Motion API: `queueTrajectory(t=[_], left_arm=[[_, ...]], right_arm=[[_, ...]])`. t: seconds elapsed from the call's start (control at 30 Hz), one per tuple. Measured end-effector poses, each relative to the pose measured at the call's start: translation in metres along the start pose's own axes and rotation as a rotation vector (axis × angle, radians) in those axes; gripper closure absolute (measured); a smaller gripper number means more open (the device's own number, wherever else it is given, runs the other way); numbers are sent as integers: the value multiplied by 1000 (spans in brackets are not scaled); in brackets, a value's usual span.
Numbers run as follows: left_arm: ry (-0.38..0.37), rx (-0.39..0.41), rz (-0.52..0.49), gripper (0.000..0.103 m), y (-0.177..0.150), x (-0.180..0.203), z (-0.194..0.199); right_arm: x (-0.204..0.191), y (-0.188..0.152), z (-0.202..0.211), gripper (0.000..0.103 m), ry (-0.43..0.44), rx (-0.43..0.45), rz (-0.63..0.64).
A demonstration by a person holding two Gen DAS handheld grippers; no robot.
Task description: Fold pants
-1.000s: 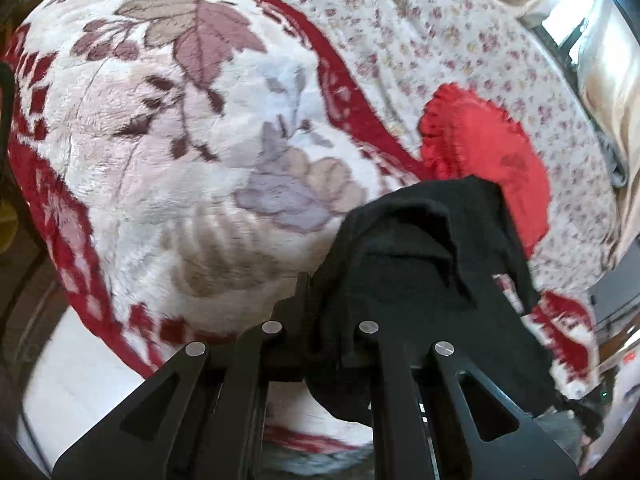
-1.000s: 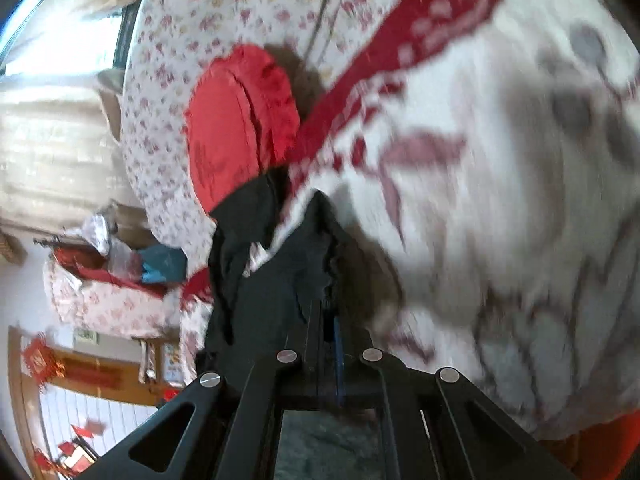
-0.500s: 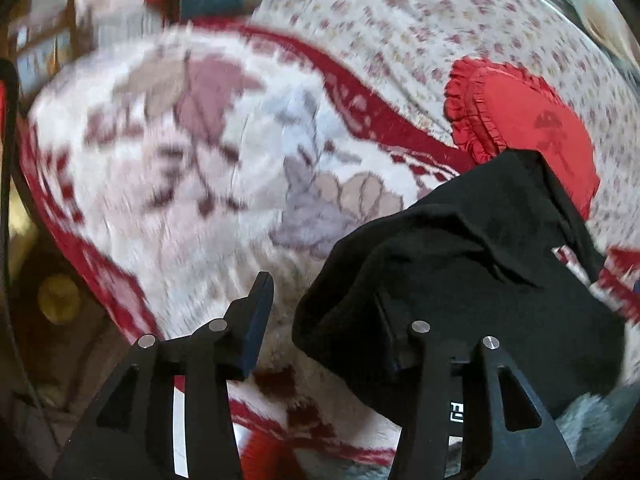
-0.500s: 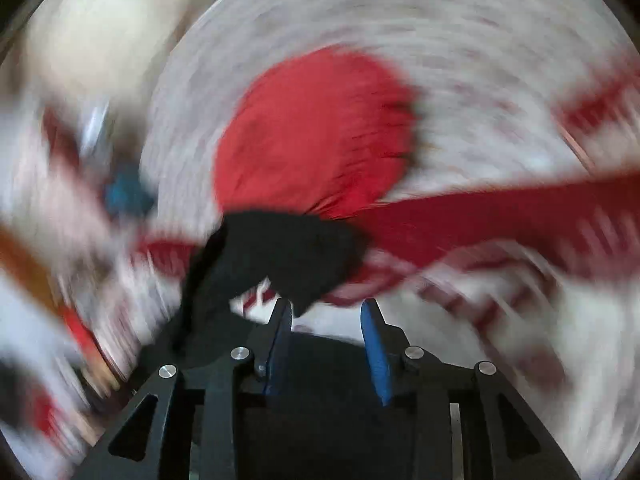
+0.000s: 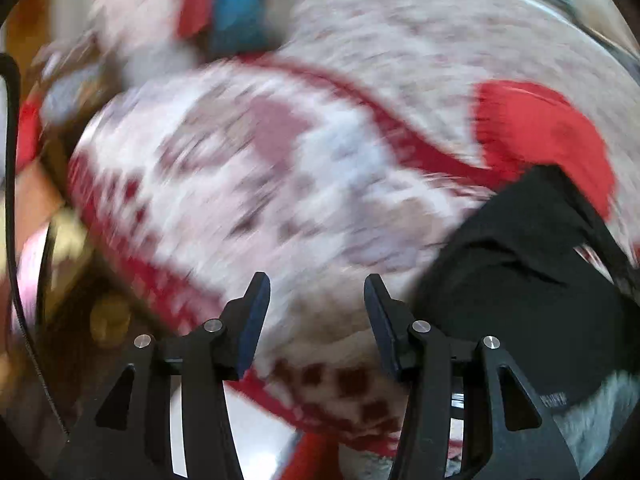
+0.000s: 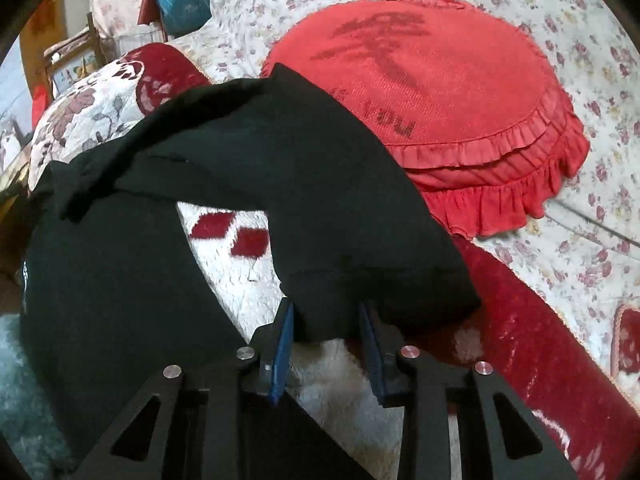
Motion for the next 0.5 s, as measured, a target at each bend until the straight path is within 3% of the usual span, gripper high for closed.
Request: queueTrajectory(t=[0.07,0.17,0.27,0.37,0.5], left_arm=[[-54,47,-161,48,9,43,7],[-153,87,-441,47,11,125,9],[-196,71,-644,46,3,190,-4],[-201,45,-708,46,1,222,-24],[-109,-42,-731,45,0,226,-64]], right_arm=[[1,2,1,93,0,-6,-15],[9,6,12,95,-7,23,-96],[17,14,43,95,22,102,-202],[19,22,76,95,69,162,-284],[14,25,109,95,125,197,-329]])
Point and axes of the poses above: each gripper's, at about its wrist camera, not at the fingertips, and z roughly against the way its jaws point, x to its right, y to its top, the point moved 10 cm from there along -z, roughly the way its jaws point, and after that the axes turned 4 degrees about -x, right-handed, at the moved point
